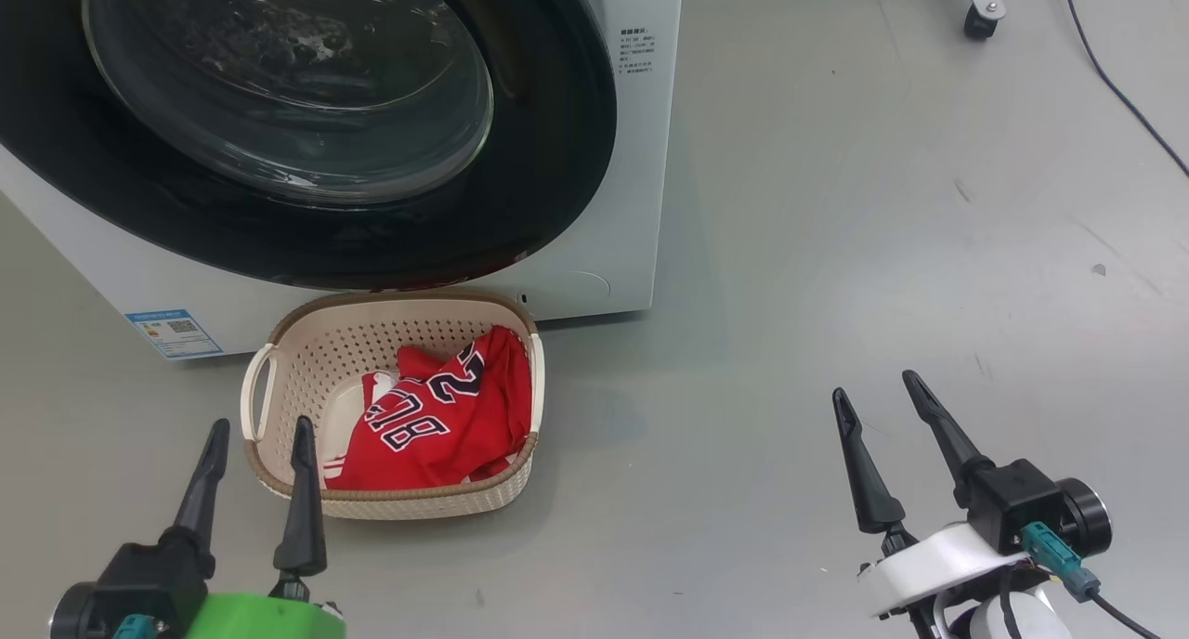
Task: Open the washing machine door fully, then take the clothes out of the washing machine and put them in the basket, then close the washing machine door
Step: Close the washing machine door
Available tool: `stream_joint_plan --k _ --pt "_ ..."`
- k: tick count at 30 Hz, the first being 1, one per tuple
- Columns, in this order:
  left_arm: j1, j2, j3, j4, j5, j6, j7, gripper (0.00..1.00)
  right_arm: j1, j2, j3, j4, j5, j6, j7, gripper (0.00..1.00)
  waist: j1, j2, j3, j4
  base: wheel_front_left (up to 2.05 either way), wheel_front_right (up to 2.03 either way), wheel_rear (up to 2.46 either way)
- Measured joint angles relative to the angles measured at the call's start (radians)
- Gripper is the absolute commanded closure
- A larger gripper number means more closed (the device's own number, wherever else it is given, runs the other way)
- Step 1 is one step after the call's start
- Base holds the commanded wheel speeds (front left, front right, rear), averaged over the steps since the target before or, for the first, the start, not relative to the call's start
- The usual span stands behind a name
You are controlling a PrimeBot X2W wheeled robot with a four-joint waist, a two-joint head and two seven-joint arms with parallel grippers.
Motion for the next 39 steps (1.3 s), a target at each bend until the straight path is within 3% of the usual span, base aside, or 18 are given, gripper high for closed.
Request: stream_joint_plan --k 12,33,34,35,36,39 --pt "0.031 -0.046 -0.022 0.038 0.037 0.021 0.0 0.0 0.02 0.003 -0.001 0.004 0.0 -0.009 0.0 0.0 0.0 0.0 -0.013 -0.006 0.0 0.0 0.0" --pt "0.045 -0.079 -0.013 0.061 0.069 0.031 0.0 0.0 0.038 0.006 0.007 0.004 0.0 -0.009 0.0 0.0 0.0 0.0 -0.036 0.003 0.0 0.0 0.0" --pt "0.045 -0.081 -0.011 0.06 0.07 0.031 0.0 0.0 0.038 0.006 0.009 0.003 0.0 -0.009 0.0 0.21 0.0 0.0 -0.035 0.003 0.0 0.0 0.0" --pt "0.045 -0.081 -0.01 0.061 0.073 0.031 0.0 0.0 0.038 0.007 0.009 0.004 0.002 -0.009 0.0 0.7 0.0 0.0 -0.034 0.003 0.0 0.0 0.0" --pt "0.045 -0.082 -0.01 0.062 0.078 0.031 0.0 0.0 0.038 0.008 0.01 0.004 0.005 -0.008 0.0 1.0 0.0 0.0 -0.035 0.003 0.0 0.0 0.0" --pt "0.045 -0.084 -0.009 0.062 0.081 0.031 0.0 0.0 0.038 0.008 0.012 0.004 0.01 -0.008 0.0 1.0 0.0001 0.0 -0.037 0.004 0.0 0.0 0.0"
